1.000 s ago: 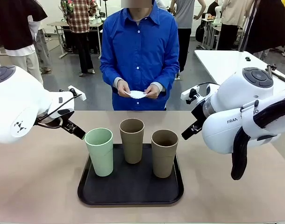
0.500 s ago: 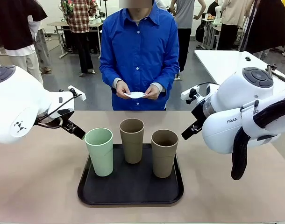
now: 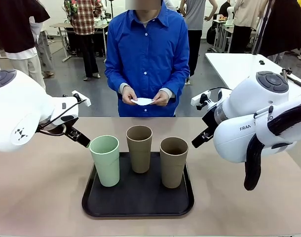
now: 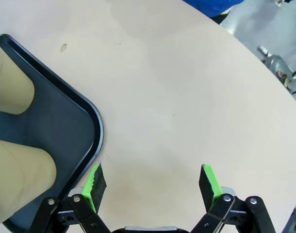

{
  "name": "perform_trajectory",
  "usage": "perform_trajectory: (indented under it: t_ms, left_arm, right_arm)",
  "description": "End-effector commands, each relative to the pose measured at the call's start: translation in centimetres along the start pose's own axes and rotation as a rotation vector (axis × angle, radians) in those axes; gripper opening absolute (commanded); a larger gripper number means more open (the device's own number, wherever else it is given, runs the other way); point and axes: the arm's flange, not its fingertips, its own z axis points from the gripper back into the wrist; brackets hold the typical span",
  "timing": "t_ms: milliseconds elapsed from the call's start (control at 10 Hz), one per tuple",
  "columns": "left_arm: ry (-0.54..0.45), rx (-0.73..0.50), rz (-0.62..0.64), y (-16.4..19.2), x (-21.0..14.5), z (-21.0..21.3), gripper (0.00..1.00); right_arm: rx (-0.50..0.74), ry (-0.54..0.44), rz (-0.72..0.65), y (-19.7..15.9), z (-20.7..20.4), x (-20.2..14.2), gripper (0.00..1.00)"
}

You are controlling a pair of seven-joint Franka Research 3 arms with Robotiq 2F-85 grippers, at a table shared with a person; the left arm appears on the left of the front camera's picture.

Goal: Place coasters on the table and set cups on them.
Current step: Pick up one Reusable plastic cup and place it on a coaster set by the human.

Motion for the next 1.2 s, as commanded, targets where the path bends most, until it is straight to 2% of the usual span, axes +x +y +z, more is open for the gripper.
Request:
perform_trajectory:
  t_ms: [0,100,200,300,500,600,900,1000,1100]
  left_arm:
    - [0.000,0.000,0.000,0.0,0.0,0.0,1.00]
    - [0.000,0.000,0.000,0.0,0.0,0.0,1.00]
    - [0.065,-0.005,-0.026,0.8,-0.2,1.4,1.00]
    - [0.080,0.006,-0.014,1.5,-0.3,2.8,1.00]
    - [0.143,-0.034,-0.023,1.6,-0.4,6.6,1.00]
    - [0.168,-0.057,-0.036,0.9,-1.1,8.9,1.00]
    - [0.224,-0.107,-0.062,-1.9,-3.3,14.2,1.00]
    - [0.221,-0.084,-0.048,-2.5,-4.0,15.2,1.00]
    - [0.131,-0.032,-0.010,-3.0,-4.0,16.0,1.00]
  right_arm:
    - [0.000,0.000,0.000,0.0,0.0,0.0,1.00]
    - [0.000,0.000,0.000,0.0,0.0,0.0,1.00]
    - [-0.024,0.085,-0.002,0.1,0.8,0.3,1.00]
    - [-0.019,0.129,0.016,0.3,2.1,0.4,1.00]
    - [-0.040,0.217,0.000,1.0,7.7,1.0,1.00]
    - [-0.044,0.221,0.003,2.6,11.9,1.2,1.00]
    - [-0.075,0.239,0.024,6.8,18.8,-0.5,1.00]
    - [-0.087,0.257,0.016,7.2,19.4,-1.8,1.00]
    - [-0.089,0.268,-0.004,6.5,18.5,-2.6,1.00]
